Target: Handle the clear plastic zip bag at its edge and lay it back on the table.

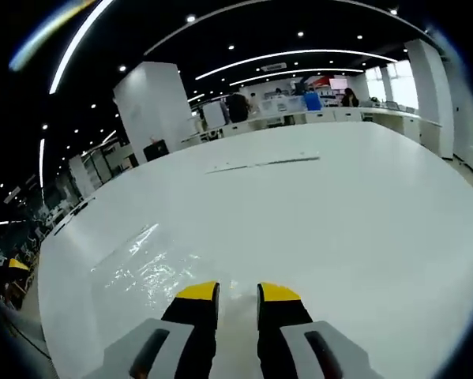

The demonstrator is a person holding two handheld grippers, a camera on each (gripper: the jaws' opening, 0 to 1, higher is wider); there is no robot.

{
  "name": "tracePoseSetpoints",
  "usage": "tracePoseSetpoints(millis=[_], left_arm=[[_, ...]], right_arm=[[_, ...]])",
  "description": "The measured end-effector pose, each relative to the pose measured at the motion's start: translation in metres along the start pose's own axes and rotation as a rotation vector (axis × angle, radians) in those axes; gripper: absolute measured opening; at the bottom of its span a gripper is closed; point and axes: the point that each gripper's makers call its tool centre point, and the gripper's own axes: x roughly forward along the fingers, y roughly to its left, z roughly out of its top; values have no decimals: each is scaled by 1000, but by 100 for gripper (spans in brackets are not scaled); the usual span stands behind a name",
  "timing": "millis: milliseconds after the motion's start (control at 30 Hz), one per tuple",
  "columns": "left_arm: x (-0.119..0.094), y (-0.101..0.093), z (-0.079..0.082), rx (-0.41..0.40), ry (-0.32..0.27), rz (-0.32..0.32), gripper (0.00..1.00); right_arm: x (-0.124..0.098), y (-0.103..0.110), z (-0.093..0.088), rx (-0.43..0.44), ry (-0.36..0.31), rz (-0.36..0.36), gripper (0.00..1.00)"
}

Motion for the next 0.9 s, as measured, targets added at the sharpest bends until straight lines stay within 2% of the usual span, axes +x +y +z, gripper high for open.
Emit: tracePoseSetpoints(millis=[67,167,333,533,900], left_arm=[[5,-3,0,-4,-2,-4,68],[13,-8,-1,-5,2,-13,68],[24,-18,-2,-16,6,-35,67],[35,-28,-3,-8,18,-56,66],[59,-41,0,1,38,-76,63]], right_arm=[[-1,5,-5,11,29,21,14],[-1,9,-5,5,33,32,6],[-3,15,-8,16,31,57,0],[-12,25,-3,70,2,71,0],[-32,47,10,98,-56,62,0]])
